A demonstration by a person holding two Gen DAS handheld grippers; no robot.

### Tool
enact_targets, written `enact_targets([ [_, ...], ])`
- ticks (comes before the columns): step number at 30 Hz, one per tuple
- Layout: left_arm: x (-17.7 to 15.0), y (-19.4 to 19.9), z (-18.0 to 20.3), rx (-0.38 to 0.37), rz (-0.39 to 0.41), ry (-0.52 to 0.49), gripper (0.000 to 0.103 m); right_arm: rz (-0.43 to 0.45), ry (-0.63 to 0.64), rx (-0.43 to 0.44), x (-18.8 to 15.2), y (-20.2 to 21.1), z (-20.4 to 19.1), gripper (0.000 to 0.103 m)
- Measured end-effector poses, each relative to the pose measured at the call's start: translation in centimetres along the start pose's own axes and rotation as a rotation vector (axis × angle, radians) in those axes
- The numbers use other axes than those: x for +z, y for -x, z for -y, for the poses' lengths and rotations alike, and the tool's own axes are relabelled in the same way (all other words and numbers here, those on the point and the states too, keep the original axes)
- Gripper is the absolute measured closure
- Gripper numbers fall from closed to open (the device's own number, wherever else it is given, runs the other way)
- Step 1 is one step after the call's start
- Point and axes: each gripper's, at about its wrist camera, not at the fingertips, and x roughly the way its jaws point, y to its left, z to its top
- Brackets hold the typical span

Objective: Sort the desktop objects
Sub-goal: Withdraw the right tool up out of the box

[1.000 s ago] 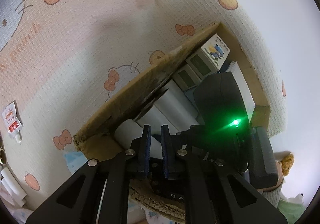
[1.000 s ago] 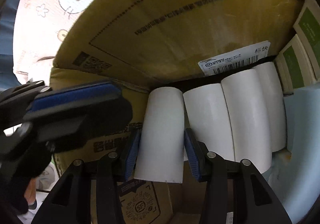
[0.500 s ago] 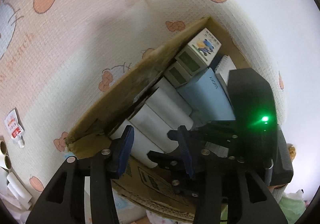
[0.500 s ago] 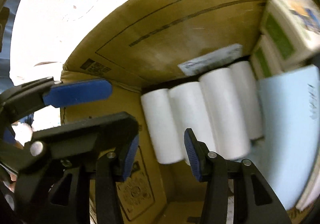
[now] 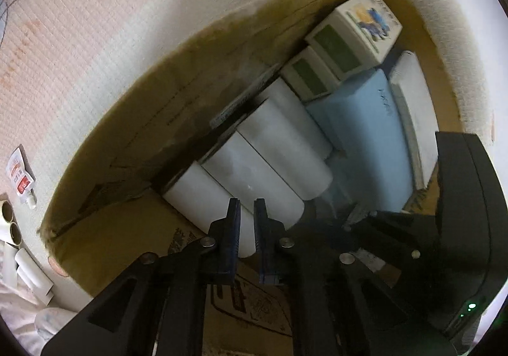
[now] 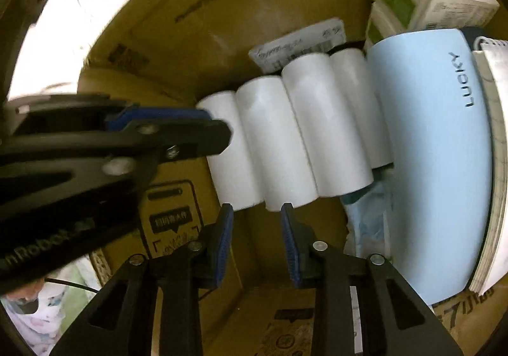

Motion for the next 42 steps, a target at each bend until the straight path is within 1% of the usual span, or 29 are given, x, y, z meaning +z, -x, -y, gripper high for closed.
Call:
enact_targets([
  [4,0.9,-0.4,-0.6,0.007,-0.02,0.029,0.095,-0.027,-0.051,0.055,0.2,-0.5,0.7,0.075],
  [7,1.3,-0.5,-0.6,0.008,-0.015,0.013,0.095,-0.046,-0.086,0.064,0.5,-0.9,1.0,0.075],
  [8,1.4,-0.5,-0.6,0.003,-0.011,0.009,0.095,-0.056,-0.108,0.057,0.5,-1.1,1.3,0.075],
  [11,1.4,-0.6,-0.9,0.01,-0.003,0.017,0.095,-0.069,-0.12,-0.022,0.8,-1.7,1.3,0.075],
  [12,1.2,-0.4,-0.9,0.009,0.005,0.009,0.095,-0.074,-0.127,-0.028,0.9,-2.0,1.3,0.075],
  [15,0.7,0.4,-0.7,-0.01,0.028,-0.007,0.095,-0.083,-0.116,0.014,1.3,-2.5,0.7,0.075],
  [17,0.3,1.3,-0.5,-0.032,0.056,-0.029,0.095,-0.082,-0.111,0.015,1.5,-2.5,0.3,0.075],
  [21,-0.6,4.0,-0.7,-0.026,0.167,-0.06,0.095,-0.079,-0.095,-0.057,2.1,-2.2,-0.8,0.075],
  [23,-1.3,5.4,-0.8,-0.035,0.214,-0.083,0.092,-0.089,-0.079,-0.068,2.0,-1.8,-1.4,0.075],
  [24,-1.8,6.2,-0.8,-0.049,0.242,-0.098,0.086,-0.09,-0.067,-0.083,1.9,-1.3,-1.8,0.075],
  [25,-2.2,6.8,-0.8,-0.063,0.267,-0.116,0.076,-0.078,-0.061,-0.109,1.7,-0.7,-2.2,0.075],
  [26,-2.8,7.5,-0.8,-0.075,0.298,-0.131,0.071,-0.062,-0.057,-0.127,1.6,-0.1,-2.6,0.075],
  [27,-3.5,8.2,-0.8,-0.08,0.339,-0.145,0.063,-0.039,-0.05,-0.145,1.5,0.7,-3.1,0.075],
  [28,-4.0,8.9,-0.7,-0.077,0.381,-0.156,0.059,-0.017,-0.042,-0.154,1.4,1.4,-3.6,0.075],
  [30,-5.4,10.0,-1.2,-0.071,0.466,-0.173,0.057,0.037,-0.039,-0.16,1.3,3.0,-4.6,0.075],
  [32,-6.5,10.9,-1.2,-0.087,0.528,-0.174,0.057,0.086,-0.036,-0.165,1.1,4.3,-5.6,0.073],
  [33,-7.1,11.3,-1.1,-0.11,0.561,-0.178,0.057,0.107,-0.035,-0.175,1.0,4.9,-6.1,0.071],
  [35,-8.9,12.2,-1.6,-0.134,0.624,-0.178,0.062,0.147,-0.014,-0.221,0.6,5.9,-7.5,0.067],
  [37,-10.8,11.8,-2.4,-0.111,0.684,-0.171,0.086,0.18,0.023,-0.255,-0.1,6.7,-9.2,0.065],
  [38,-11.7,11.6,-2.8,-0.102,0.7,-0.169,0.089,0.196,0.055,-0.258,-0.7,7.6,-8.6,0.064],
  [39,-12.8,11.3,-3.3,-0.093,0.723,-0.161,0.09,0.208,0.084,-0.253,-0.8,8.7,-7.5,0.064],
  [40,-13.8,11.3,-3.5,-0.087,0.735,-0.149,0.09,0.22,0.104,-0.249,-1.2,9.0,-8.3,0.064],
  [41,-14.5,10.9,-4.2,-0.081,0.747,-0.134,0.091,0.235,0.122,-0.249,-2.7,9.7,-7.3,0.063],
  [42,-15.3,10.2,-4.8,-0.081,0.764,-0.112,0.091,0.256,0.145,-0.254,-3.1,10.0,-7.4,0.063],
])
